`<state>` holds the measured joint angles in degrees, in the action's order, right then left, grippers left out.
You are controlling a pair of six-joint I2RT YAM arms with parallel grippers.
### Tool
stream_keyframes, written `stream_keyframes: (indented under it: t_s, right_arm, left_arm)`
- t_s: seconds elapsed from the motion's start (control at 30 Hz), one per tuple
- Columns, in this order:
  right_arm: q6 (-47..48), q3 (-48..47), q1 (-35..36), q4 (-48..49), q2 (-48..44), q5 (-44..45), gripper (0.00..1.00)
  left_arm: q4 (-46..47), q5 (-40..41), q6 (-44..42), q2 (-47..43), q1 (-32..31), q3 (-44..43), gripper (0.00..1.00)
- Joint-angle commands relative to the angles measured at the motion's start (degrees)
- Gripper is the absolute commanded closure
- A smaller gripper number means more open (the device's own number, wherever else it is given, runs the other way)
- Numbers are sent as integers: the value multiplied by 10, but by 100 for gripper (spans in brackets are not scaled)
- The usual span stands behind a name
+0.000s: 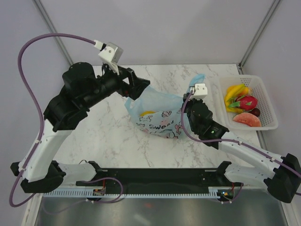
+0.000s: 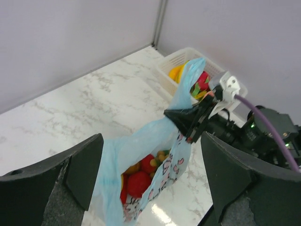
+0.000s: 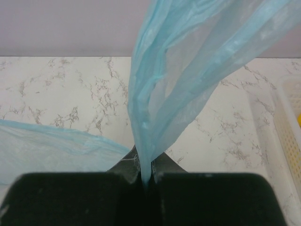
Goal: Place the fake fruits into the plastic bag and tie a complex knot
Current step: Adjust the plastic bag at the center of the board.
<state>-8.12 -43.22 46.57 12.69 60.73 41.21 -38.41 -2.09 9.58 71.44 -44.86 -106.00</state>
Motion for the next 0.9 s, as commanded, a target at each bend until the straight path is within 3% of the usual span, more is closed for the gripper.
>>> stream_keyframes:
  t_s: [0.0, 0.33, 0.43, 0.53, 0.57, 0.6, 0.67, 0.73, 0.87]
  right_arm:
    - [-6, -27, -15, 6, 7, -24, 100]
    - [-9, -33, -24, 13, 18, -41, 100]
    - [-8, -33, -24, 13, 16, -43, 100]
    - [-3, -33, -24, 12, 13, -41, 100]
    - [0, -34, -24, 11, 13, -39, 100]
    - [3, -34, -24, 10, 12, -38, 100]
    - [8, -40, -25, 6, 10, -39, 100]
    - [21, -42, -25, 6, 4, -54, 100]
    - [45, -52, -25, 5, -8, -82, 100]
  left_arm:
    - [-126, 84, 7, -7, -2, 42, 8]
    - [-163, 122, 22, -15, -2, 79, 11]
    - [-174, 154, 24, 4, -1, 76, 16]
    - [-191, 153, 32, 20, 0, 66, 55]
    - [-199, 154, 35, 23, 0, 54, 81]
    - [-206, 155, 39, 25, 0, 44, 90]
    - [-238, 172, 53, 35, -1, 4, 98]
    - [-272, 178, 60, 49, 0, -38, 98]
    - [-415, 191, 91, 118, -1, -237, 98]
